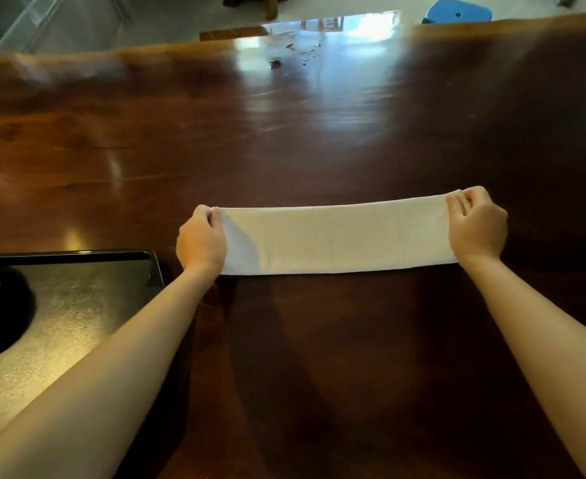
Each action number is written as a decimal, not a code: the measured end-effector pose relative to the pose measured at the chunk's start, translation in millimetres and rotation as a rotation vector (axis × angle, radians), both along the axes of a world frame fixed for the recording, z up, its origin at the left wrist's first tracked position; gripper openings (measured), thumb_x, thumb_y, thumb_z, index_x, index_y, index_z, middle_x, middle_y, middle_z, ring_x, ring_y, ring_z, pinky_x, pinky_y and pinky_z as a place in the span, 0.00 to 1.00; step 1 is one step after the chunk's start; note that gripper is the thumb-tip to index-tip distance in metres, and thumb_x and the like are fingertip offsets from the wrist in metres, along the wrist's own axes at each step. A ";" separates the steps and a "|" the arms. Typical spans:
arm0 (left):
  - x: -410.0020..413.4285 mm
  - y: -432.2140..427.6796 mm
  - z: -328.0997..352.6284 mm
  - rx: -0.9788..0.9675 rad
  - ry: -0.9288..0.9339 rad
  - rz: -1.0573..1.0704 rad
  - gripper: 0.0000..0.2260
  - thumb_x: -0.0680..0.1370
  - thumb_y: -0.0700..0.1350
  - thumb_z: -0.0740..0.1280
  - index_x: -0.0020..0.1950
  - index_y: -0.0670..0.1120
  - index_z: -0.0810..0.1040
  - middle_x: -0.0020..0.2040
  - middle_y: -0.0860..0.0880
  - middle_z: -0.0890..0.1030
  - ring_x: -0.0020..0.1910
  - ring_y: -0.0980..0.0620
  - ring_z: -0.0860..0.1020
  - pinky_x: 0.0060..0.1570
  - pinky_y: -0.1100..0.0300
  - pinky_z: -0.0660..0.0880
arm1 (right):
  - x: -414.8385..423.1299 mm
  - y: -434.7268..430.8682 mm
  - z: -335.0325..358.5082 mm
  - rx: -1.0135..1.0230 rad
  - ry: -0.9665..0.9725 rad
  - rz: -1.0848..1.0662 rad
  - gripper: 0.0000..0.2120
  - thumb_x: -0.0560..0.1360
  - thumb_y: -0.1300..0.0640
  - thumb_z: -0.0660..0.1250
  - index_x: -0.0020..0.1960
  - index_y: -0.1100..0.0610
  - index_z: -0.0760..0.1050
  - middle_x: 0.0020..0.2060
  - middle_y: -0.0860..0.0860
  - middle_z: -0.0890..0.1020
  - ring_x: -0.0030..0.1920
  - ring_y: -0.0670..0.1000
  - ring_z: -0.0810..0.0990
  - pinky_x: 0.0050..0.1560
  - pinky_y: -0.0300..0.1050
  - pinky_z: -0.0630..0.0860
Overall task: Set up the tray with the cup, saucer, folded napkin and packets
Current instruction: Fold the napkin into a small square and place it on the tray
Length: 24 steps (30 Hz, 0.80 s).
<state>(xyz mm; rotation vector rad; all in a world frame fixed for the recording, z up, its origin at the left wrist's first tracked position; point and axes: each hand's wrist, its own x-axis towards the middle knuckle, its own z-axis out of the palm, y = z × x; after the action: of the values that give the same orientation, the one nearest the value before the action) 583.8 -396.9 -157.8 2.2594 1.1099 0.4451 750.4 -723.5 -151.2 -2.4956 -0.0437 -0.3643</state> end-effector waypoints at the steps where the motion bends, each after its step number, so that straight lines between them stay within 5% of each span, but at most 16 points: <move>1: 2.3 0.0 -4.4 0.081 0.042 -0.009 0.13 0.81 0.48 0.54 0.50 0.41 0.74 0.40 0.45 0.78 0.33 0.52 0.70 0.31 0.59 0.62 | 4.2 4.0 -3.9 -0.068 0.018 0.007 0.13 0.79 0.51 0.58 0.51 0.60 0.73 0.44 0.59 0.81 0.45 0.58 0.80 0.40 0.46 0.70; 7: 6.7 -1.8 -18.4 0.337 0.147 -0.083 0.10 0.81 0.44 0.55 0.49 0.40 0.71 0.45 0.39 0.77 0.32 0.40 0.73 0.30 0.54 0.61 | -1.7 13.0 -29.3 -0.351 0.002 -0.040 0.12 0.80 0.55 0.55 0.51 0.65 0.69 0.45 0.64 0.79 0.41 0.67 0.79 0.37 0.50 0.67; 10: 7.1 -4.7 -16.3 0.334 0.133 -0.087 0.09 0.81 0.45 0.56 0.53 0.40 0.70 0.49 0.39 0.75 0.31 0.44 0.70 0.29 0.55 0.63 | -4.9 18.4 -25.6 -0.399 -0.003 -0.070 0.10 0.79 0.59 0.55 0.53 0.65 0.68 0.48 0.64 0.76 0.46 0.65 0.77 0.40 0.53 0.70; 12: 7.7 -5.0 -10.9 0.296 0.105 -0.066 0.12 0.79 0.45 0.60 0.60 0.41 0.69 0.54 0.39 0.73 0.40 0.43 0.74 0.31 0.53 0.68 | 0.0 18.2 -22.1 -0.528 0.006 -0.044 0.10 0.77 0.63 0.57 0.57 0.65 0.67 0.52 0.65 0.74 0.51 0.65 0.73 0.49 0.59 0.69; 14: 7.4 -15.4 -4.0 0.402 0.052 -0.092 0.16 0.77 0.42 0.62 0.65 0.42 0.67 0.58 0.39 0.72 0.53 0.40 0.73 0.44 0.49 0.74 | -0.1 25.6 -16.7 -0.565 -0.029 0.011 0.15 0.75 0.65 0.59 0.61 0.65 0.67 0.55 0.64 0.74 0.54 0.65 0.72 0.55 0.60 0.67; 17: 18.5 -51.9 -5.8 0.496 0.054 -0.413 0.22 0.76 0.35 0.58 0.70 0.44 0.66 0.68 0.41 0.71 0.69 0.41 0.66 0.69 0.45 0.59 | -24.2 84.2 -8.7 -0.247 -0.137 0.422 0.17 0.74 0.64 0.61 0.63 0.66 0.72 0.59 0.64 0.77 0.60 0.64 0.75 0.62 0.59 0.67; 19: 29.2 -72.2 -14.8 0.396 0.201 -0.580 0.21 0.80 0.42 0.53 0.74 0.47 0.59 0.75 0.45 0.62 0.76 0.47 0.55 0.73 0.46 0.46 | -50.0 128.7 -11.3 -0.190 0.028 0.727 0.20 0.78 0.59 0.55 0.69 0.61 0.67 0.69 0.58 0.70 0.71 0.57 0.65 0.71 0.55 0.56; 21: 34.2 -71.1 -26.0 0.352 0.323 -0.572 0.22 0.82 0.51 0.46 0.76 0.50 0.52 0.77 0.49 0.53 0.77 0.51 0.47 0.73 0.47 0.41 | -68.3 153.3 -22.3 -0.231 0.234 0.759 0.22 0.81 0.53 0.48 0.74 0.54 0.57 0.75 0.50 0.59 0.76 0.49 0.51 0.74 0.50 0.42; 24: 32.7 -59.3 -36.3 0.391 0.371 -0.583 0.23 0.81 0.54 0.42 0.76 0.52 0.46 0.78 0.52 0.47 0.76 0.53 0.42 0.73 0.48 0.39 | -75.8 150.4 -41.1 -0.467 0.170 0.659 0.25 0.80 0.46 0.42 0.76 0.49 0.48 0.76 0.48 0.51 0.76 0.49 0.45 0.73 0.52 0.37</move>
<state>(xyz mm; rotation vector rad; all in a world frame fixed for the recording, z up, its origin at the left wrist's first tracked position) 616.5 -456.1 -194.1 2.9465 0.4898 -0.0058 674.6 -573.1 -192.2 -2.7573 -0.9492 0.1557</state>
